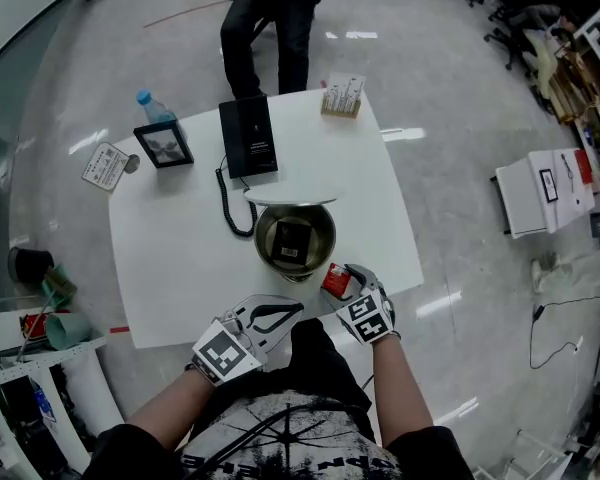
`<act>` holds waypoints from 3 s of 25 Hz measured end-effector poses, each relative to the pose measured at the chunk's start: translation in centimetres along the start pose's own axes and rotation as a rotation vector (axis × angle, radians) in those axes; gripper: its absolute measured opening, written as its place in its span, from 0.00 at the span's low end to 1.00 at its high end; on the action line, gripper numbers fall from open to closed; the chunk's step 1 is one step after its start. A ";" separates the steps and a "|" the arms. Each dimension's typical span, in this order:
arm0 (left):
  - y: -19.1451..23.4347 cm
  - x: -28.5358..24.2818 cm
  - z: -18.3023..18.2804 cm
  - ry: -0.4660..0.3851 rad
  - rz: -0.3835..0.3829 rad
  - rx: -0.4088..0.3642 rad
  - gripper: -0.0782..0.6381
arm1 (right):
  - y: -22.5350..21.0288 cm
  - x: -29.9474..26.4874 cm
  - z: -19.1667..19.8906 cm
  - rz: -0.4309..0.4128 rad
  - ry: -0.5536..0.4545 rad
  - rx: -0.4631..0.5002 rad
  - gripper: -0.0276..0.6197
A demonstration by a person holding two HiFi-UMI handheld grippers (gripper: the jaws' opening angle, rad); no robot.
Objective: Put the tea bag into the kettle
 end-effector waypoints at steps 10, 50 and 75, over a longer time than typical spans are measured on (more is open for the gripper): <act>0.1 -0.2 1.0 0.013 -0.005 0.045 0.12 | -0.2 -0.1 -0.1 0.039 0.018 -0.002 0.35; -1.3 6.3 -4.1 -0.128 -0.094 -0.181 0.12 | 1.9 15.6 -11.2 0.214 -0.537 -0.055 0.10; 0.2 10.5 -3.6 -0.177 -0.357 -0.138 0.12 | 1.4 11.3 -21.0 0.119 -0.501 0.162 0.10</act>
Point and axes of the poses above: the fingertips, and each gripper's own axes: x backward along the fingers, y to its left, z out of its underside, the point moved 8 cm from there along x, backward along the fingers, and after that the axes turned 9 degrees about z, right-handed, at the moved point
